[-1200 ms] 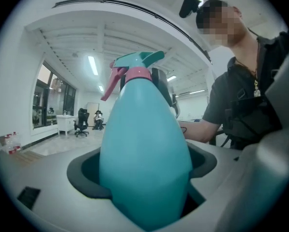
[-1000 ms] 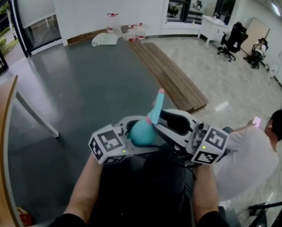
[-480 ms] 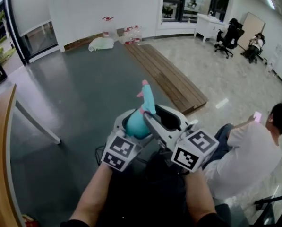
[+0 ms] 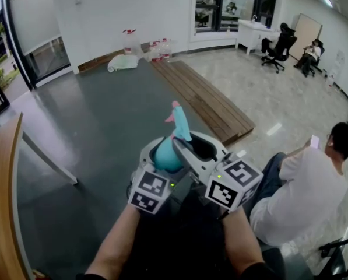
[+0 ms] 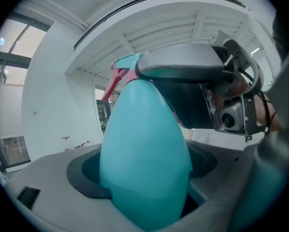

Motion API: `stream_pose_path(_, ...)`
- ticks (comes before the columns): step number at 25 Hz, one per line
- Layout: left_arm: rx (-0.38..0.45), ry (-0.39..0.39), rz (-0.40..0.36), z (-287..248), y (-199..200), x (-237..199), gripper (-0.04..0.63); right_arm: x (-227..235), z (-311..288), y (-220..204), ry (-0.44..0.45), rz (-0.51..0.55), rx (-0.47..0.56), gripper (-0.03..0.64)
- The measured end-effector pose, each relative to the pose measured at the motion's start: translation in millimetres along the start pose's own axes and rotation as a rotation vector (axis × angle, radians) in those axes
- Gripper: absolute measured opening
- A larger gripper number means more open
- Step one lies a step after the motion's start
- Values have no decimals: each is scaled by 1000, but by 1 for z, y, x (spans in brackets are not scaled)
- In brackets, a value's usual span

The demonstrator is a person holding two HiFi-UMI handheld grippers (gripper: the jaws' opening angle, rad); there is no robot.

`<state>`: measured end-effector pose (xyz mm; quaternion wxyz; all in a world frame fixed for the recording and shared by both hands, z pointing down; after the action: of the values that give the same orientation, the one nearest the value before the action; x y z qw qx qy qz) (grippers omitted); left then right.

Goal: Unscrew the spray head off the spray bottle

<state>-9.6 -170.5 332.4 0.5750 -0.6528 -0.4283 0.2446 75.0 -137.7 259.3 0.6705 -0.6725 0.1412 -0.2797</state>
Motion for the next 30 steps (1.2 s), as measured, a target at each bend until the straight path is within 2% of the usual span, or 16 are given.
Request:
stream_pose_path(4,0,-29,-34,2,2,-5,442,2,-2,1,43,-13,11,130)
stream_pose_path(7,11,-92,-39,-1,2,-2,442,6,2,0,82,-4,22,130)
stream_pose_path(12,47,-227,-37,-9,15,16,442,18,22,10,208,49,36,130)
stream_pose_path(19,75,-335,-39,-4,5,7,442,24,12,0,358,30,58,130)
stream_pose_path(25,86,-401,-33,-4,4,19,442,32,18,-4,497,11,71,130)
stream_pose_path(27,90,-396,-20,-4,3,17,442,33,16,-5,495,1,78,136)
stream_pose_path(30,85,-336,3,-6,-1,11,442,34,13,-8,410,7,82,144)
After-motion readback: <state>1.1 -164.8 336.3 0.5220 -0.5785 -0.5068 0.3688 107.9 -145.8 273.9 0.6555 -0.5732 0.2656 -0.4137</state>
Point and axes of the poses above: the fingertips, and each gripper's own axes: z backward along the fingers, x to its right, y out of its top, the point moved 7 cm from there along z, backward along the fingers, and after that the axes turned 10 degrees about -y, right-handed, at the moved point
